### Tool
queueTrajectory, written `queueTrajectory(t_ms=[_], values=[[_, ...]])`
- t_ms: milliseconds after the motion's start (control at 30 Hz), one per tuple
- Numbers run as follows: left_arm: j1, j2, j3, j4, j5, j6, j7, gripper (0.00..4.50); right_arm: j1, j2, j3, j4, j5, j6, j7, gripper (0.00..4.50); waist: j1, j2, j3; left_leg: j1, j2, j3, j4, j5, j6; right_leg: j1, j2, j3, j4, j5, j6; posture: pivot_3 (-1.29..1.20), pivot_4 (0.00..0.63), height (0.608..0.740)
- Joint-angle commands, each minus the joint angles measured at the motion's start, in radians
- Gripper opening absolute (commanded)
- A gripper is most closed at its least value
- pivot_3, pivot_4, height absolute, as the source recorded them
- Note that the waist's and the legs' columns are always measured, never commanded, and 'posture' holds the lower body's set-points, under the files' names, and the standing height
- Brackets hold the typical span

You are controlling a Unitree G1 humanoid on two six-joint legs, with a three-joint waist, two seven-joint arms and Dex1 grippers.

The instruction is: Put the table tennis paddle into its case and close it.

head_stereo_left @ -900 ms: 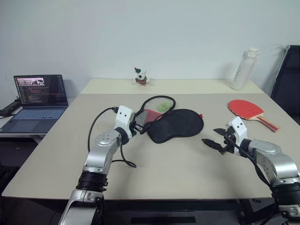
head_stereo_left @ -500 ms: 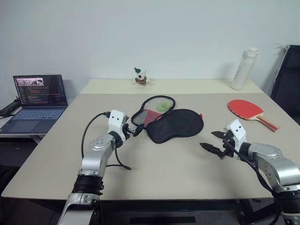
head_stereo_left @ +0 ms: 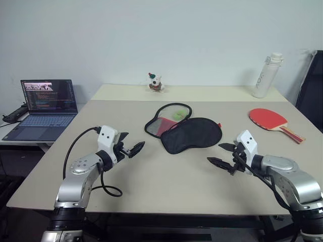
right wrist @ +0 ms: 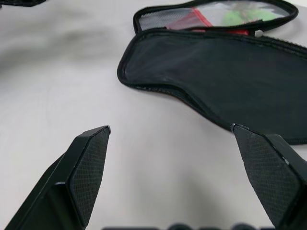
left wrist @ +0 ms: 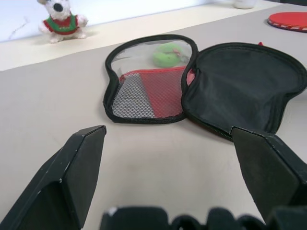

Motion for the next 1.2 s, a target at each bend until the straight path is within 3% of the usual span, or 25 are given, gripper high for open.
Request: queueTrajectory(t_ms=[33, 467, 867, 1200], values=[[-0.007, 0.032, 0.009, -0.055, -0.032, 0.007, -0.048, 4.50, -0.010, -0.012, -0.035, -0.043, 0.030, 0.000, 0.009, 4.47, -0.003, 0.000, 0.000, 0.000, 0.000, 0.000, 0.000, 0.000, 0.000, 0.000, 0.000, 0.000, 0.000, 0.000, 0.000, 0.00, 0.150, 0.740], [-0.055, 0.067, -0.053, -0.019, -0.004, -0.016, -0.142, 4.50, -0.027, 0.000, -0.016, -0.052, 0.057, 0.037, -0.005, 4.47, -0.005, 0.000, 0.000, 0.000, 0.000, 0.000, 0.000, 0.000, 0.000, 0.000, 0.000, 0.000, 0.000, 0.000, 0.000, 0.00, 0.150, 0.740], [-0.110, 0.074, -0.093, 0.068, -0.005, -0.032, -0.267, 4.50, -0.120, 0.197, -0.002, -0.093, 0.091, 0.281, -0.237, 4.47, -0.008, 0.000, 0.000, 0.000, 0.000, -0.001, 0.000, 0.000, 0.000, -0.001, 0.001, 0.000, 0.001, 0.000, 0.000, 0.00, 0.150, 0.740], [-0.364, -0.022, -0.247, 0.467, 0.125, -0.236, -0.399, 4.50, -0.087, 0.053, -0.079, -0.218, 0.218, 0.342, -0.128, 4.47, -0.002, 0.000, 0.000, -0.001, -0.002, 0.000, 0.000, 0.000, 0.000, -0.001, 0.001, -0.003, -0.001, 0.000, 0.000, 0.00, 0.150, 0.740]])
